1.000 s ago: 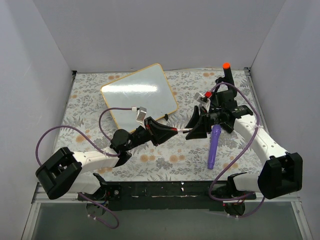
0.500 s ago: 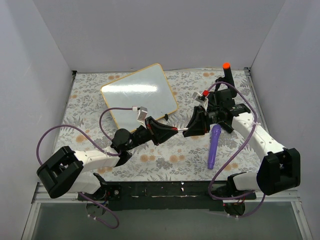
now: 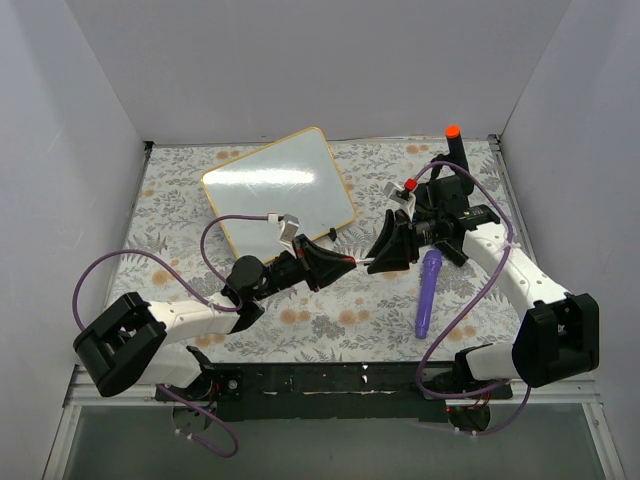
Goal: Write a sentence on the whiteboard
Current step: Open the whiteboard marker at the center of the board.
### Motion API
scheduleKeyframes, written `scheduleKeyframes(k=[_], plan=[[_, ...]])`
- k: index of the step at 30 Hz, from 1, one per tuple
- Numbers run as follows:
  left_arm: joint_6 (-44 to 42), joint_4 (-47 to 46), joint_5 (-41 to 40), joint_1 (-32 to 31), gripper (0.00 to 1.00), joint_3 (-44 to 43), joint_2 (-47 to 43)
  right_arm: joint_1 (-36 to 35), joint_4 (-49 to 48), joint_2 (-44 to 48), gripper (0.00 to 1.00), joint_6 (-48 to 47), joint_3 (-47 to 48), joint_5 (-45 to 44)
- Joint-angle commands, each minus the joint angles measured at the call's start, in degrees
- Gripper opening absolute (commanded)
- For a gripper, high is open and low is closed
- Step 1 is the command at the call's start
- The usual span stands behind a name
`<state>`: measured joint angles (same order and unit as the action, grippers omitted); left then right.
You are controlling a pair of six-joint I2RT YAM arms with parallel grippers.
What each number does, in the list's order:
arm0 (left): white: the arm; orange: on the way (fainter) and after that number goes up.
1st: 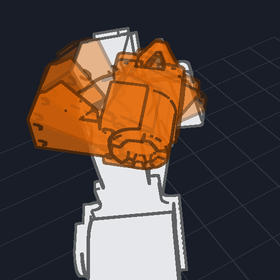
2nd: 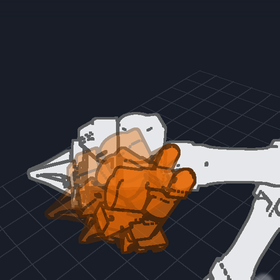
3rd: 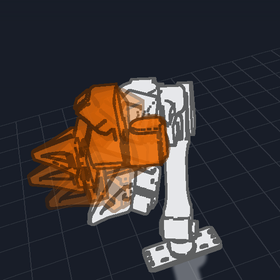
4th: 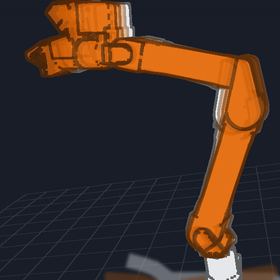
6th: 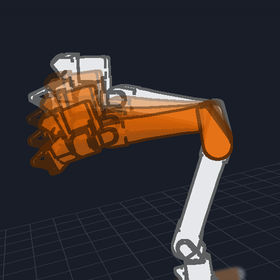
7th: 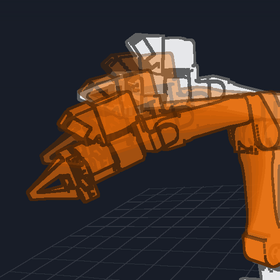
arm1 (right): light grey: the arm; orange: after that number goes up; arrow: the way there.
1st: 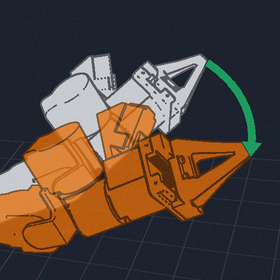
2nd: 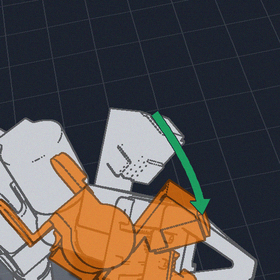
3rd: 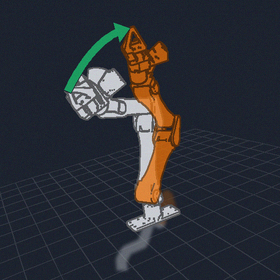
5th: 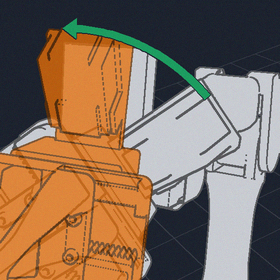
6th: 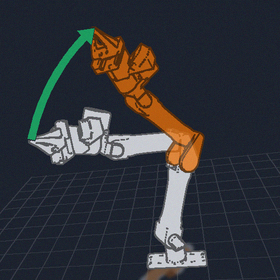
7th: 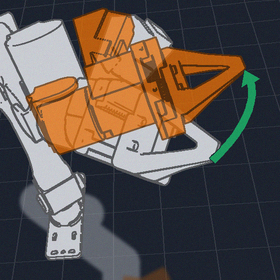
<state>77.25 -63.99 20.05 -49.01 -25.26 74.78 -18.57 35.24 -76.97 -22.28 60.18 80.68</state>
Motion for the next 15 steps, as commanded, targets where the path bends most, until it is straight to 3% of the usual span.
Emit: scheduleKeyframes(k=[1, 2, 4, 12, 15], plan=[[-1.5, 1.6, -0.4, -0.7, 0.0, -1.6, -1.7, -1.1, 0.0, 0.1, 0.41, -0.7, 2.0, 1.1], [-1.6, 2.0, -0.5, -0.6, 0.0, -1.6, -1.8, -1.1, -0.1, 0.1, 0.33, -0.7, 2.0, 1.1], [-1.8, 2.2, -0.6, -0.7, 0.0, -1.6, -2.0, -1.1, -0.1, 0.0, 0.26, -0.7, 1.9, 1.1], [-1.7, 1.4, -1.2, -0.7, 0.0, -0.8, -2.5, -1.1, -1.3, 0.3, 0.25, 0.4, 0.7, 0.9], [-1.8, 1.3, -1.5, -0.6, 0.0, -0.6, -3.1, -1.1, -1.7, 0.5, 0.3, 0.4, 0.3, 0.3]])
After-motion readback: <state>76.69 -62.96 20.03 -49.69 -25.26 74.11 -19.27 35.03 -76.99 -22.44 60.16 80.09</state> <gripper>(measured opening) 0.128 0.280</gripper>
